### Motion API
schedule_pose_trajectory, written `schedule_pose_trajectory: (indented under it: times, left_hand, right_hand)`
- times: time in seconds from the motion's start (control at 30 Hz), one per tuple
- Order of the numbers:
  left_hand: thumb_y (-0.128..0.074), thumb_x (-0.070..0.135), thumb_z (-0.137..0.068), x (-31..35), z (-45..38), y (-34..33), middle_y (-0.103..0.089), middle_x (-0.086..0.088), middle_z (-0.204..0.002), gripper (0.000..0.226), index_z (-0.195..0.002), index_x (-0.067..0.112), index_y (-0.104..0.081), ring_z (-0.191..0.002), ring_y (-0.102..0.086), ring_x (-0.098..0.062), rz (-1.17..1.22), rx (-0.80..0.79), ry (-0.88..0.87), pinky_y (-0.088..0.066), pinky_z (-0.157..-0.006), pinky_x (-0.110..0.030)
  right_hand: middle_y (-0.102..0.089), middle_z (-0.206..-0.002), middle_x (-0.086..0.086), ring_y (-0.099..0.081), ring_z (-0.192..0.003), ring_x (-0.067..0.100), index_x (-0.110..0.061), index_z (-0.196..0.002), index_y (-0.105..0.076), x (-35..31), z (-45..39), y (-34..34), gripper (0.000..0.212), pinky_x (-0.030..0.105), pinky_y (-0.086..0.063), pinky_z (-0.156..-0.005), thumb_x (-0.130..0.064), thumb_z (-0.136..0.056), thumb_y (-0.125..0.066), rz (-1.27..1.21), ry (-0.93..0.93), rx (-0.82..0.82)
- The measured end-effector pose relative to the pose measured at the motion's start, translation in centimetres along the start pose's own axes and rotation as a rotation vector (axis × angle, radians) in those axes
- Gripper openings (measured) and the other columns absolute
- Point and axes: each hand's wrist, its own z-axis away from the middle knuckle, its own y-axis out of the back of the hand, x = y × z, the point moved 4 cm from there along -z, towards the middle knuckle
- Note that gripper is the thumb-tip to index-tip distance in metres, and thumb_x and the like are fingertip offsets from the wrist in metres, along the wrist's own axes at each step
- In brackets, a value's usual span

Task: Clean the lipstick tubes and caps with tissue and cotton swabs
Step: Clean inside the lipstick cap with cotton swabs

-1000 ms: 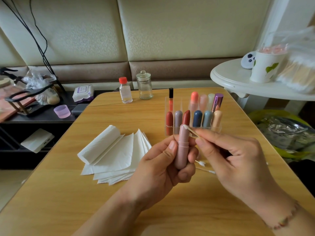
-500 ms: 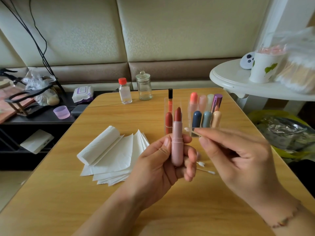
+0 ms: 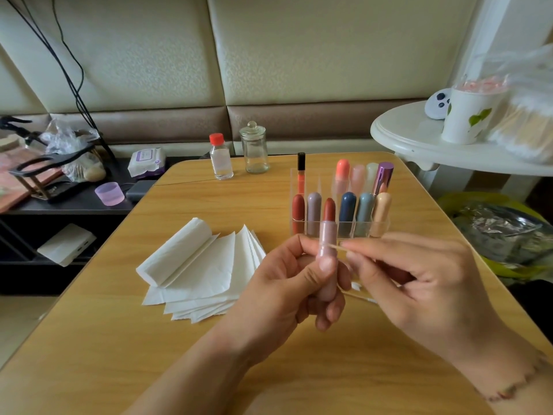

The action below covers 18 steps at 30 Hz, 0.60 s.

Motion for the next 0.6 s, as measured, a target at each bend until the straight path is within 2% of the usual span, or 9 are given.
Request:
schedule_pose_trajectory:
  times: [0.1, 0.17, 0.27, 0.33, 0.4, 0.47, 0.53, 0.6]
  left_hand:
    - [-0.083, 0.026, -0.075, 0.3, 0.1, 0.0, -0.06, -0.009, -0.071, 0.036, -0.088, 0.01, -0.053, -0.048, -0.052, -0.019, -0.046, 0.054, -0.02, -0.041, -0.044, -0.022]
    - [-0.082, 0.018, -0.071, 0.6, 0.1, -0.1, -0.058, -0.002, -0.061, 0.037, -0.087, 0.009, -0.049, -0.043, -0.049, -0.017, -0.114, 0.122, -0.056, -0.038, -0.042, -0.02]
    - [-0.083, 0.013, -0.067, 1.1, 0.2, -0.2, -0.063, 0.0, -0.061, 0.045, -0.086, 0.006, -0.043, -0.038, -0.044, -0.013, -0.262, 0.262, -0.11, -0.034, -0.038, -0.019]
    - [-0.082, 0.01, -0.066, 1.4, 0.5, -0.2, -0.065, 0.003, -0.063, 0.043, -0.085, 0.006, -0.044, -0.04, -0.048, -0.011, -0.356, 0.342, -0.137, -0.036, -0.038, -0.02]
    - [-0.083, 0.01, -0.066, 1.6, 0.7, -0.4, -0.067, 0.008, -0.064, 0.042, -0.084, 0.008, -0.046, -0.049, -0.057, -0.009, -0.472, 0.381, -0.17, -0.044, -0.045, -0.02]
    - [-0.085, 0.007, -0.07, 1.7, 1.0, -0.4, -0.067, 0.009, -0.063, 0.041, -0.085, 0.012, -0.047, -0.053, -0.06, -0.013, -0.603, 0.421, -0.227, -0.047, -0.048, -0.026]
    - [-0.083, 0.012, -0.073, 1.7, 1.4, -0.2, -0.064, 0.0, -0.063, 0.036, -0.081, 0.021, -0.049, -0.053, -0.059, -0.028, -0.737, 0.486, -0.301, -0.046, -0.047, -0.039]
    - [-0.08, 0.017, -0.073, 1.8, 1.6, -0.1, -0.061, -0.005, -0.063, 0.033, -0.079, 0.026, -0.049, -0.053, -0.058, -0.031, -0.865, 0.53, -0.373, -0.045, -0.046, -0.04]
  right_hand:
    - [-0.074, -0.079, -0.006, -0.058, -0.062, -0.001, -0.013, -0.102, -0.079, 0.0, 0.0, 0.1, 0.019, 0.02, -0.049, -0.054, -0.023, -0.093, -0.065, 0.035, 0.001, 0.008]
    - [-0.074, -0.081, -0.009, -0.06, -0.064, -0.002, -0.014, -0.102, -0.079, -0.1, 0.0, 0.0, 0.02, 0.021, -0.05, -0.055, -0.024, -0.093, -0.066, 0.018, -0.002, -0.016]
    - [-0.073, -0.079, -0.012, -0.063, -0.065, -0.001, -0.015, -0.103, -0.079, -0.1, 0.0, -0.1, 0.019, 0.026, -0.053, -0.054, -0.024, -0.094, -0.064, 0.026, -0.01, 0.009]
    - [-0.077, -0.085, -0.007, -0.07, -0.07, 0.003, -0.014, -0.105, -0.078, -0.3, 0.1, -0.3, 0.02, 0.027, -0.055, -0.056, -0.024, -0.094, -0.064, 0.034, 0.008, -0.01]
    - [-0.074, -0.086, -0.013, -0.067, -0.073, -0.006, -0.015, -0.103, -0.078, -0.4, -0.1, -0.2, 0.02, 0.02, -0.054, -0.058, -0.025, -0.093, -0.064, 0.02, -0.01, -0.013]
    - [-0.071, -0.078, -0.018, -0.06, -0.064, -0.01, -0.016, -0.099, -0.08, -0.3, -0.2, 0.1, 0.018, 0.016, -0.048, -0.054, -0.024, -0.093, -0.064, 0.02, -0.031, -0.007]
    - [-0.07, -0.072, -0.016, -0.059, -0.058, -0.002, -0.017, -0.094, -0.08, -0.5, -0.1, -0.1, 0.015, 0.021, -0.046, -0.05, -0.023, -0.093, -0.066, 0.027, -0.012, -0.055]
    - [-0.061, -0.065, -0.021, -0.054, -0.053, -0.001, -0.018, -0.089, -0.08, -0.7, 0.1, -0.4, 0.011, 0.022, -0.043, -0.047, -0.02, -0.091, -0.069, 0.035, 0.003, -0.097]
